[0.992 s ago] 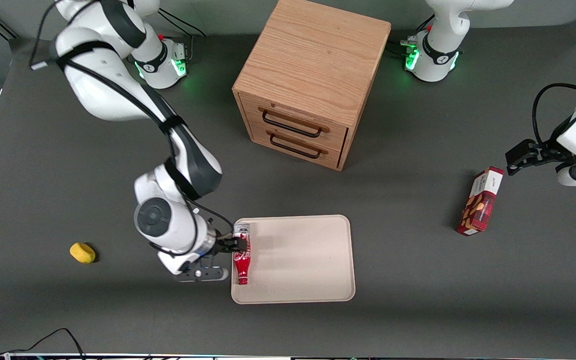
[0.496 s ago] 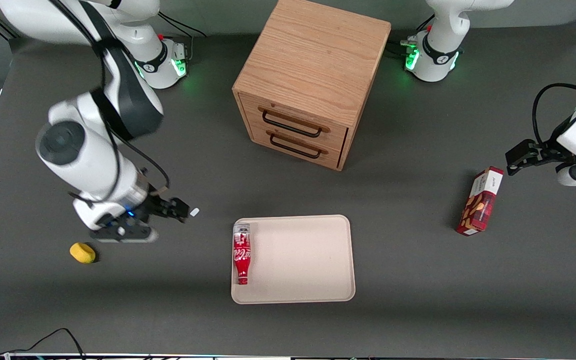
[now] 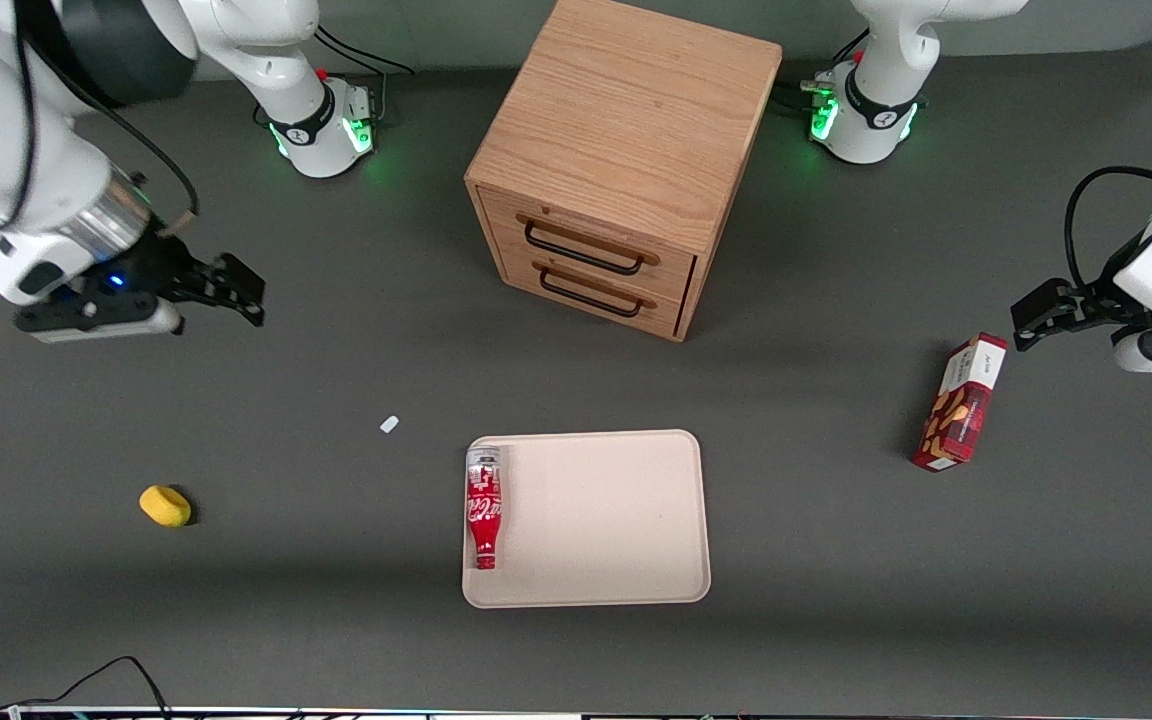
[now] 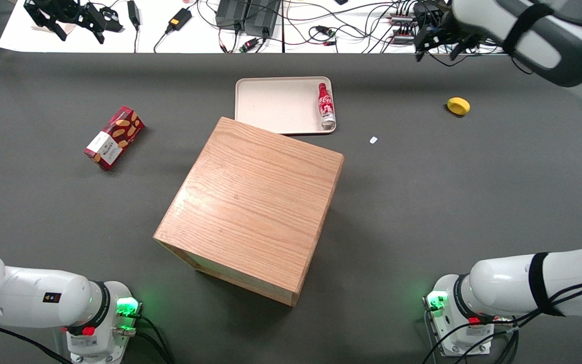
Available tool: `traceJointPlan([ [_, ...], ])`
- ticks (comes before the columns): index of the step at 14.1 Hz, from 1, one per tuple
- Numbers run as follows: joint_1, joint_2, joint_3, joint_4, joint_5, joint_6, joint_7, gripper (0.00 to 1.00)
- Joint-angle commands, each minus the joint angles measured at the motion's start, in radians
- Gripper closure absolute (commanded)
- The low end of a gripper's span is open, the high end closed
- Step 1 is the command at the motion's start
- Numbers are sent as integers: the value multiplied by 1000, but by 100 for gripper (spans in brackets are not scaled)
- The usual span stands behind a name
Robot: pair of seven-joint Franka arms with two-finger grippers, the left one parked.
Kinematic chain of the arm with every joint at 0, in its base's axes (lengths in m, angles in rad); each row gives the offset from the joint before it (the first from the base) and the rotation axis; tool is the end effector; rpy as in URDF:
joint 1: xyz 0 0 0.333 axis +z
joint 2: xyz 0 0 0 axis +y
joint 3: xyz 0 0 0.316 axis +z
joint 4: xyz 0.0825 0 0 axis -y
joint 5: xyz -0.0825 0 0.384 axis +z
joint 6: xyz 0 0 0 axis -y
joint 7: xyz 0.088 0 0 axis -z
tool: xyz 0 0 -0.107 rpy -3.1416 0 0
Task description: Place coke bottle on tray
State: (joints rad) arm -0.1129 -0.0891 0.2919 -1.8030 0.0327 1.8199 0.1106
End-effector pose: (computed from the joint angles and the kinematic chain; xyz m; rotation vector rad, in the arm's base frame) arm 0.5354 0.1055 0.5827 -3.1150 -0.0969 -0.1565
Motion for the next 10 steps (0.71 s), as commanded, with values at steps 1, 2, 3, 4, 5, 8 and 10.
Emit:
traceJointPlan([
  [1,-24,-18,-5,-19,30,-25,-49,0],
  [2,-28,-14,-8,-19,30,-25,-48,0],
  [3,-34,-8,-10,-21,30,-25,-39,0],
  [4,-39,-6,-10,-21,30,-28,-13,0],
  [5,-40,-6,-10,-21,29,-33,10,0],
  [8,-42,-14,-10,-12,26,-105,14,0],
  [10,-57,-14,-10,22,16,-142,14,0],
])
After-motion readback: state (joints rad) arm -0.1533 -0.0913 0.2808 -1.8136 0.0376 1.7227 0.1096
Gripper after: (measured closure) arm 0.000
